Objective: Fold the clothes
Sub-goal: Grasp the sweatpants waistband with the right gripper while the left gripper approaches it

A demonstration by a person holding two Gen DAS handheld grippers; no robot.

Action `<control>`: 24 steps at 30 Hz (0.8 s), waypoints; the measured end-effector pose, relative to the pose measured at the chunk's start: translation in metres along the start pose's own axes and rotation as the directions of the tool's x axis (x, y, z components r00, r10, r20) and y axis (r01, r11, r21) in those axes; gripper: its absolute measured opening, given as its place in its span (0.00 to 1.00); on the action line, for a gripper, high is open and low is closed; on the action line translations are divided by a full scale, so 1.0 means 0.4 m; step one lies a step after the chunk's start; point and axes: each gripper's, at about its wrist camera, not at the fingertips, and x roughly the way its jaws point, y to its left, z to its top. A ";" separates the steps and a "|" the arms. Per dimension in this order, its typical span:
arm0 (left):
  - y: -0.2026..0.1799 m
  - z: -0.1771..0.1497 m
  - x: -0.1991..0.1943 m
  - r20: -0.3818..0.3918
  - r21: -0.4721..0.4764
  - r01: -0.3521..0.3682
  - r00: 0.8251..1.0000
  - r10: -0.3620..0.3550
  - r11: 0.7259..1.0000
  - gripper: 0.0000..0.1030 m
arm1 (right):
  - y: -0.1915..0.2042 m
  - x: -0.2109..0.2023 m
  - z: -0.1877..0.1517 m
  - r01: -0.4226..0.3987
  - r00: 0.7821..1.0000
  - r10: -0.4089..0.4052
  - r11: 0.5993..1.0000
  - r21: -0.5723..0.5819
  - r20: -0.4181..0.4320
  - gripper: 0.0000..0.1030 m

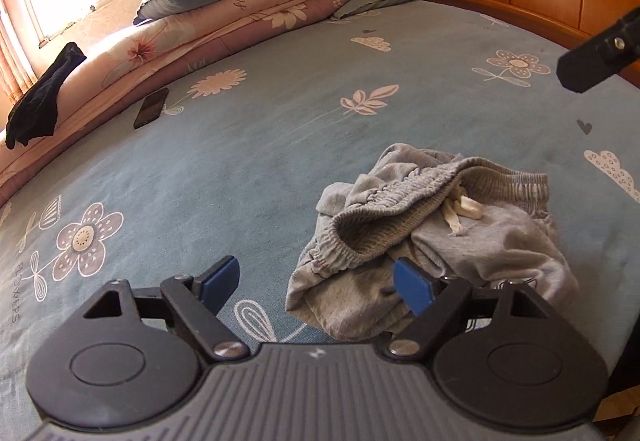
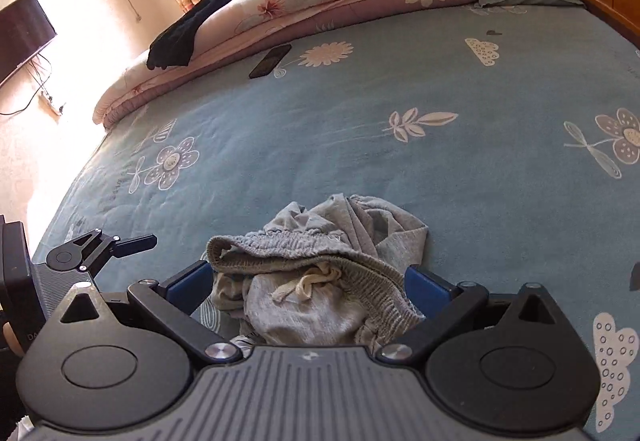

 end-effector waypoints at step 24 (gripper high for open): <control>0.102 0.074 -0.007 -0.219 -0.069 -0.127 0.970 0.109 0.990 0.80 | 0.267 0.260 0.025 -0.135 0.978 -0.073 0.480 -0.867 -0.193 0.63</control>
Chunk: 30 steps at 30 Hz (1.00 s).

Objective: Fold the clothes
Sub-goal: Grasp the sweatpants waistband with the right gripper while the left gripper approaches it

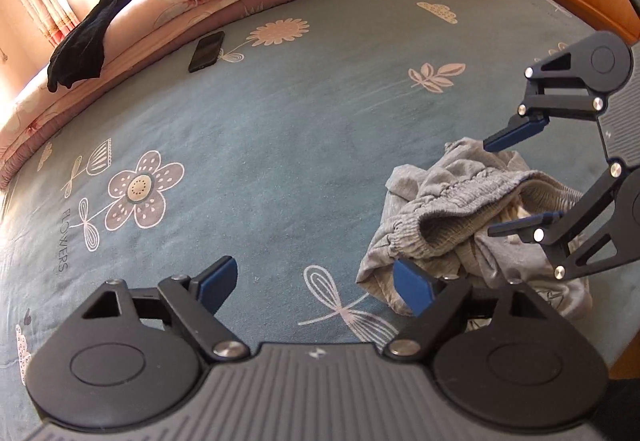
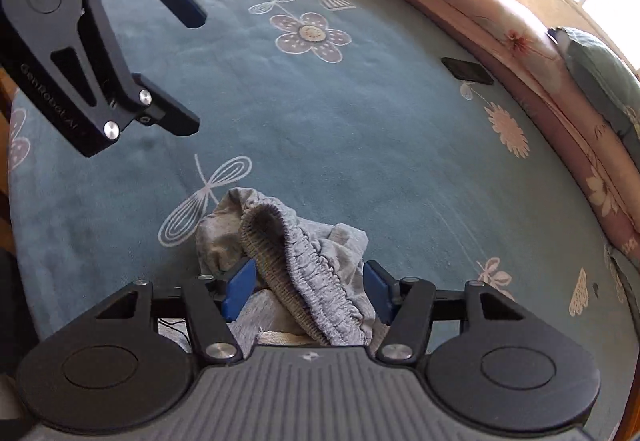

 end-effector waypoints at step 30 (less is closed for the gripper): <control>-0.087 -0.010 0.165 0.216 0.675 0.123 0.910 -0.355 0.727 0.80 | -0.041 0.091 0.046 -0.068 0.996 0.070 0.997 0.039 -0.055 0.19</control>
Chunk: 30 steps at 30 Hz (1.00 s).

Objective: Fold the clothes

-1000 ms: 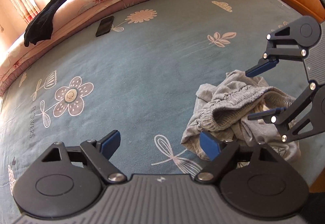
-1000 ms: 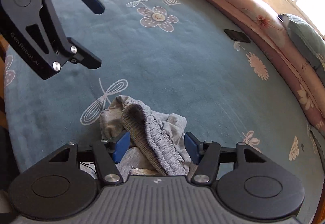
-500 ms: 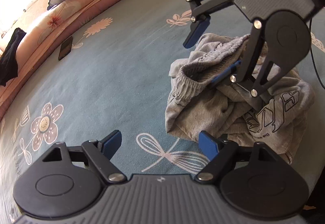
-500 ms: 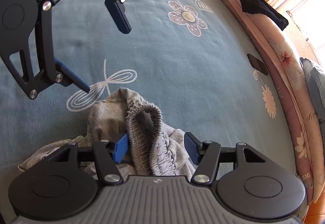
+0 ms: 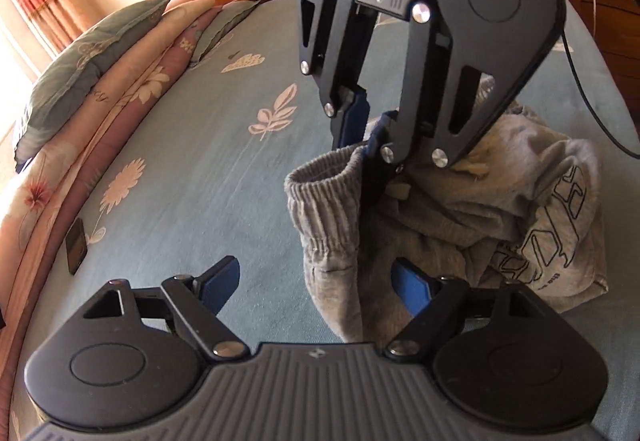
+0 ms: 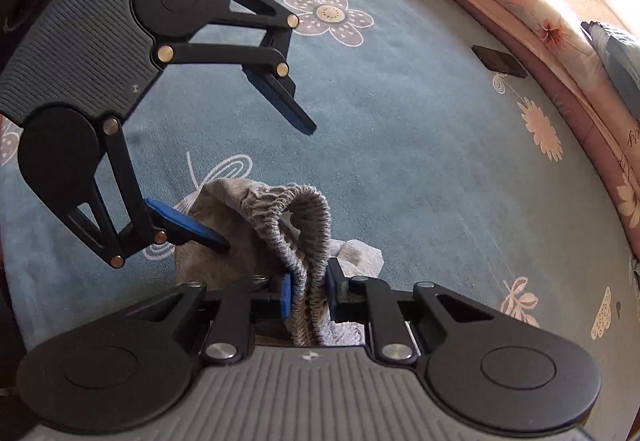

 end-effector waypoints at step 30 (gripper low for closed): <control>0.115 0.125 0.099 -0.089 -0.131 0.120 0.987 -0.132 0.984 0.16 | -0.059 -0.146 -0.242 0.107 0.991 -0.136 0.789 0.605 0.003 0.44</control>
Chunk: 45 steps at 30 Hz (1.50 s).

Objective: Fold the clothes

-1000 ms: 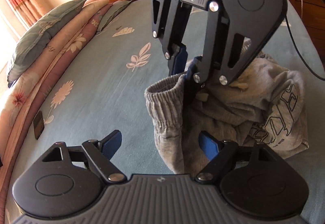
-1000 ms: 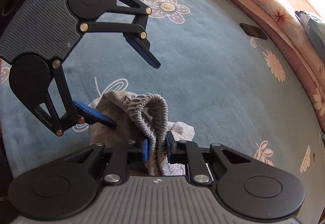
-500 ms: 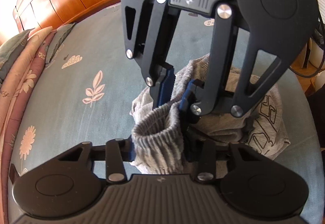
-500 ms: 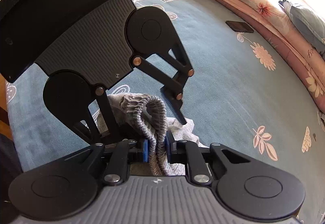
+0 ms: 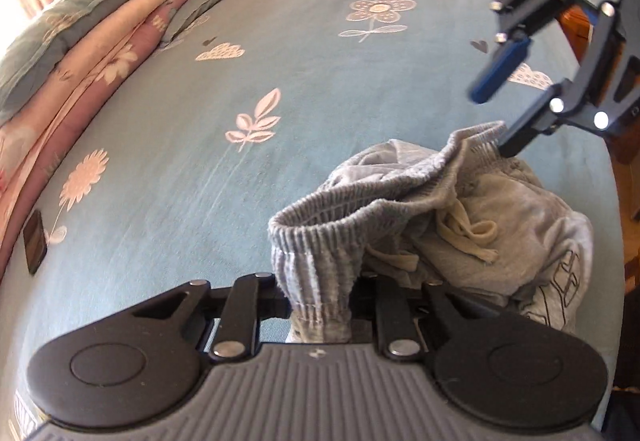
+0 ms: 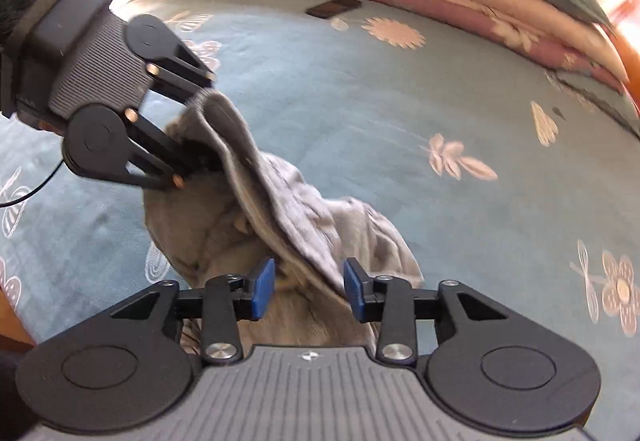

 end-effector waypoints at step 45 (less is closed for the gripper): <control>0.055 -0.182 0.066 -0.338 -0.391 -0.237 0.936 0.101 0.889 0.20 | -0.076 0.193 -0.120 -0.412 0.909 0.354 0.844 0.343 0.219 0.47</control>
